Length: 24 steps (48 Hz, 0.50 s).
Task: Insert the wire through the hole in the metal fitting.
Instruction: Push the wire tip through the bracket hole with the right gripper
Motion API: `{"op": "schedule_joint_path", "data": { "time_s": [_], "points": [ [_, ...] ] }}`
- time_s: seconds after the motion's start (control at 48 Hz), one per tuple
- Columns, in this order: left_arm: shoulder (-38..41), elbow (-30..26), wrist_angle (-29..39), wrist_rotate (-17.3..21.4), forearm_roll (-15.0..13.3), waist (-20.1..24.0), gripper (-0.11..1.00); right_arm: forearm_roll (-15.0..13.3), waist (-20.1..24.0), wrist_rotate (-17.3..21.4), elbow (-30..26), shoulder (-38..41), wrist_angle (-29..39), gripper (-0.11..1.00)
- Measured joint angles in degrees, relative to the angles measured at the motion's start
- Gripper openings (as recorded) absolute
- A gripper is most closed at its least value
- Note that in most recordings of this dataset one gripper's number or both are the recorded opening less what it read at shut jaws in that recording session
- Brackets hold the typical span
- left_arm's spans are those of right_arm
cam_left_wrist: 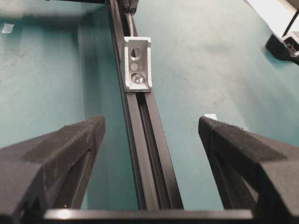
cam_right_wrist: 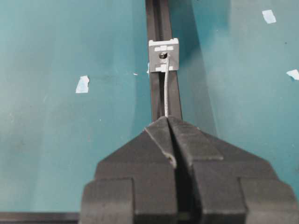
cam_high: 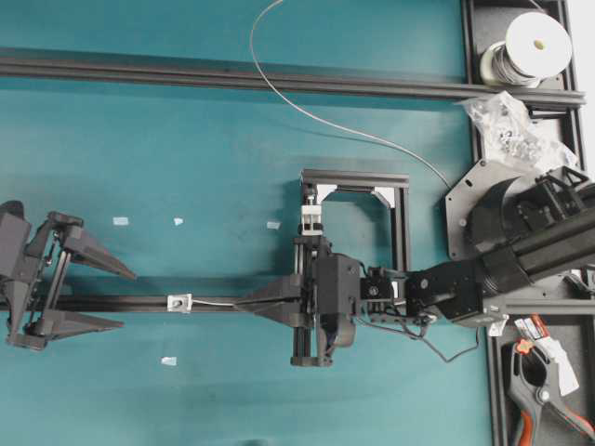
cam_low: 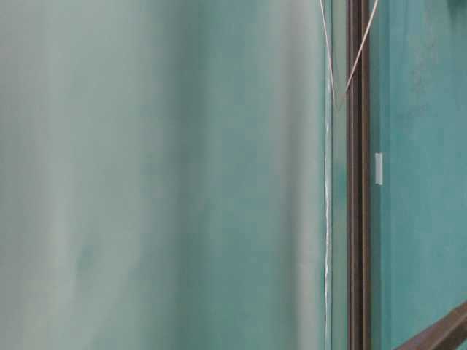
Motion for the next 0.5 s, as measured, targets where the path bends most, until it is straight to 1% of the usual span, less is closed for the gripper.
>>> {"op": "schedule_joint_path", "data": {
  "time_s": [0.501],
  "points": [
    [0.0,-0.1,0.0,0.0,0.0,-0.1,0.84,-0.2,0.4,0.0,0.0,0.0,-0.1,-0.01]
  ]
}}
